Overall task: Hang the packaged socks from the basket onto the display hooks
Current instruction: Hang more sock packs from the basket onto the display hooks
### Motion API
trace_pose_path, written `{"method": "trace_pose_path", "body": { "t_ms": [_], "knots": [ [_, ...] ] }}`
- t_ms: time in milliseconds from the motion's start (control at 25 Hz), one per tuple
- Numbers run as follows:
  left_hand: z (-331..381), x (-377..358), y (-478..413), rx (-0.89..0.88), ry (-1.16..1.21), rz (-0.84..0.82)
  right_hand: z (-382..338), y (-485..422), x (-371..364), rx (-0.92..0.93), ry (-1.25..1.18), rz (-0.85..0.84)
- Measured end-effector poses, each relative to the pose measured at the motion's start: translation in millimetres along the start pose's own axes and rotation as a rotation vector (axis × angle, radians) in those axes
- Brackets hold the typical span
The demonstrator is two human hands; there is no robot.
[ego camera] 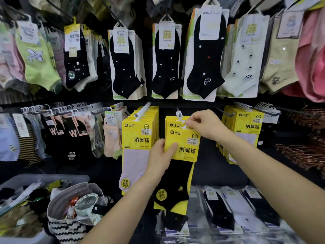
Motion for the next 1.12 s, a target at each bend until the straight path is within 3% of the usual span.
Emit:
{"method": "trace_pose_path", "body": {
  "t_ms": [200,480,680,880,1120],
  "knots": [
    [-1,-1,-14,0.074,0.027,0.095,0,-22,5,-0.068,0.021,0.115],
    [-2,-6,-21,0.096,-0.037,0.072,-1,-38,-8,-0.068,0.111,0.08],
    [20,-12,-42,0.089,-0.046,0.044,29,-20,-7,-0.116,-0.03,0.286],
    [17,-16,-64,0.174,-0.026,-0.041,55,-4,-45,-0.311,-0.458,0.044],
    [11,-21,-69,0.108,0.114,-0.031,54,-8,-57,-0.289,-0.574,0.012]
  ]
}}
Point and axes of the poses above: each hand's wrist, its own y-axis away from the middle knuckle, its own x-axis out of the back of the hand, z = x × y, the point moved 5 cm from there along -y, towards the middle knuckle, and after that the axes turned 7 degrees about -y, right-handed, at the moved point
